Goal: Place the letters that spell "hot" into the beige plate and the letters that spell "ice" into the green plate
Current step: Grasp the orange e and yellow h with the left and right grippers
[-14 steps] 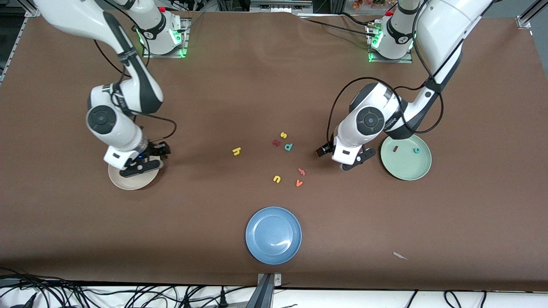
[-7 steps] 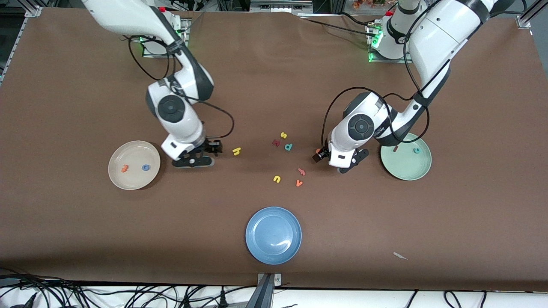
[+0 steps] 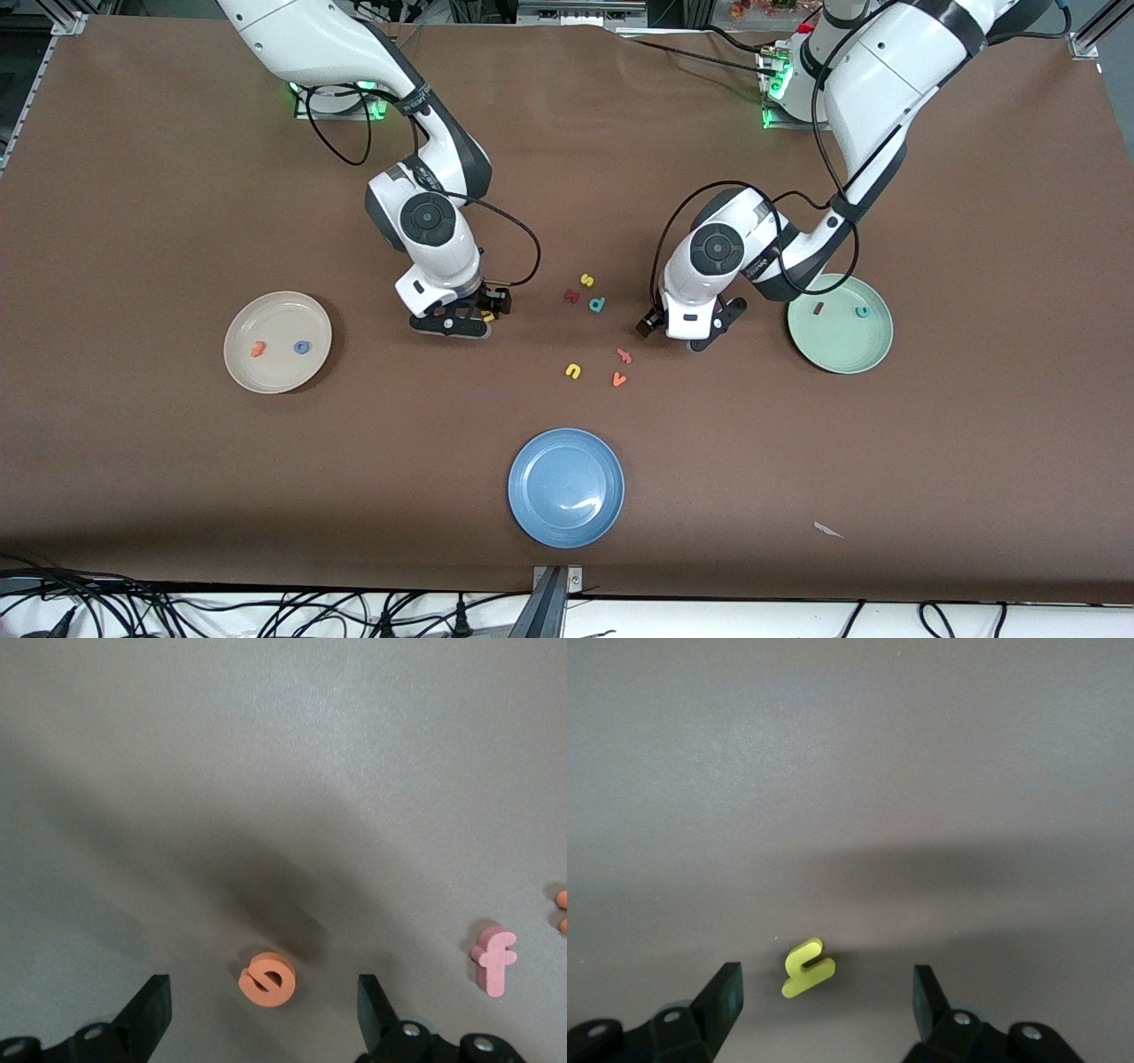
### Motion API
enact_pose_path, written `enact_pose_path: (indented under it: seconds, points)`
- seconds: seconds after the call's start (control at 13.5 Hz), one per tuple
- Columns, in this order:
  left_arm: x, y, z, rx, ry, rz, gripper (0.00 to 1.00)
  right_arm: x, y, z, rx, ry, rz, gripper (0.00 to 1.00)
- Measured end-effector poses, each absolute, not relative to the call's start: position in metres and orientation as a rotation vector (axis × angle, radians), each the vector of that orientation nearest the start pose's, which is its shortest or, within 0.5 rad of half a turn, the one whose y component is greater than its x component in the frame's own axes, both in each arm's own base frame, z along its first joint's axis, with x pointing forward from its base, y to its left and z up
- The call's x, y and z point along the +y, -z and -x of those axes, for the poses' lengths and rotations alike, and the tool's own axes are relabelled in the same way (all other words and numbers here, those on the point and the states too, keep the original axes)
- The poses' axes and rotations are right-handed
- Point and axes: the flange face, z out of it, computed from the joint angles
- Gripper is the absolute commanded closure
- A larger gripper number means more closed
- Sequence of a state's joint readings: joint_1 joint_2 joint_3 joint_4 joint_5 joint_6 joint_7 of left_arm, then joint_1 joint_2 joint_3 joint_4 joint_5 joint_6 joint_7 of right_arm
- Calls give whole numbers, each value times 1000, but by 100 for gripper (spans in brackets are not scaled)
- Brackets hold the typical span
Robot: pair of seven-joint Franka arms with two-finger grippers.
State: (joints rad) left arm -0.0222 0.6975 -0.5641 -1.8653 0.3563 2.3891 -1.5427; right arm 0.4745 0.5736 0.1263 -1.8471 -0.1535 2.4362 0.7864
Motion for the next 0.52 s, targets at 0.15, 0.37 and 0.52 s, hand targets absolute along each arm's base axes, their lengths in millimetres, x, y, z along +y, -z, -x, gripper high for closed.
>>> enact_pose_path:
  seconds: [0.15,0.37,0.52]
  points:
    - [-332,-183,-536,-1237,-193,2910,15,365,-210,-536,70,114,3162,10]
    - [-332,-182,-537,-1244,-189,2910,17,372,-209,-532,-85,139,3170,10]
    - [-331,-180,-537,-1232,-173,2911,21,378,-209,-528,-158,144,3170,10]
